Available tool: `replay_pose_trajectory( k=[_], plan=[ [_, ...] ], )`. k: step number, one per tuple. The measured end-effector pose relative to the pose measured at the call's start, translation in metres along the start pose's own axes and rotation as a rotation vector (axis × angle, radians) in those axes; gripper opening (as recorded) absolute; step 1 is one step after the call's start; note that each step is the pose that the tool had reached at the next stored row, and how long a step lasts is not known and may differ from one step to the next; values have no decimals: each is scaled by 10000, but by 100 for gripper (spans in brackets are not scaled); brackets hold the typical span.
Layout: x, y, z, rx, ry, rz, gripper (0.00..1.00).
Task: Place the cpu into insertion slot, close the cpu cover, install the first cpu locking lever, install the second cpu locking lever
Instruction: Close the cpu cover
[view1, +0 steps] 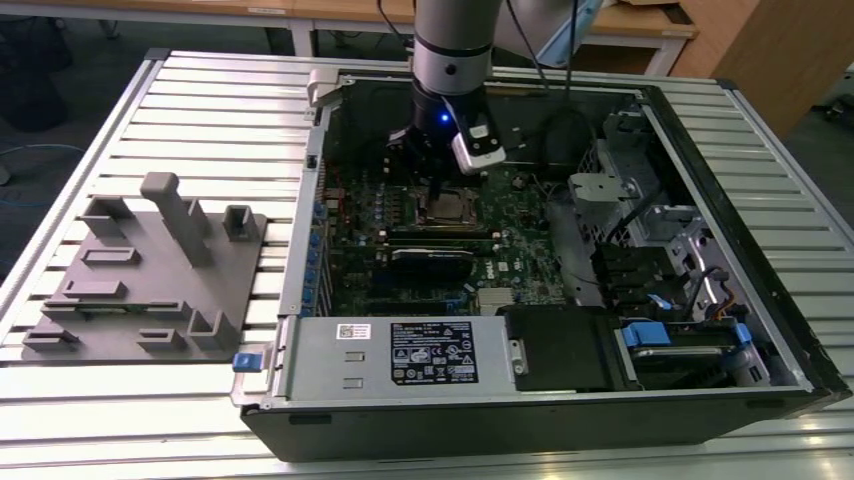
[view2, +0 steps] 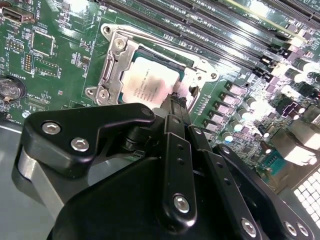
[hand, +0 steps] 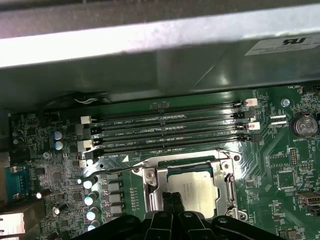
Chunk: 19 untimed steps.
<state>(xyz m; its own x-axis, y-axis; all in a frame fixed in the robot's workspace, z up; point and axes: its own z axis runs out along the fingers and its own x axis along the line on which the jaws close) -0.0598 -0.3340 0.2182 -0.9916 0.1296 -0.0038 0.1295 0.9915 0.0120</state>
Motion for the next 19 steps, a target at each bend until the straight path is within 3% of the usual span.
replay_pose_trajectory(
  k=[2, 19],
  plan=[
    [66, -9, 7, 1, 0, 0, 10],
    [107, -14, -13, -4, -2, 0, 10]
  ],
)
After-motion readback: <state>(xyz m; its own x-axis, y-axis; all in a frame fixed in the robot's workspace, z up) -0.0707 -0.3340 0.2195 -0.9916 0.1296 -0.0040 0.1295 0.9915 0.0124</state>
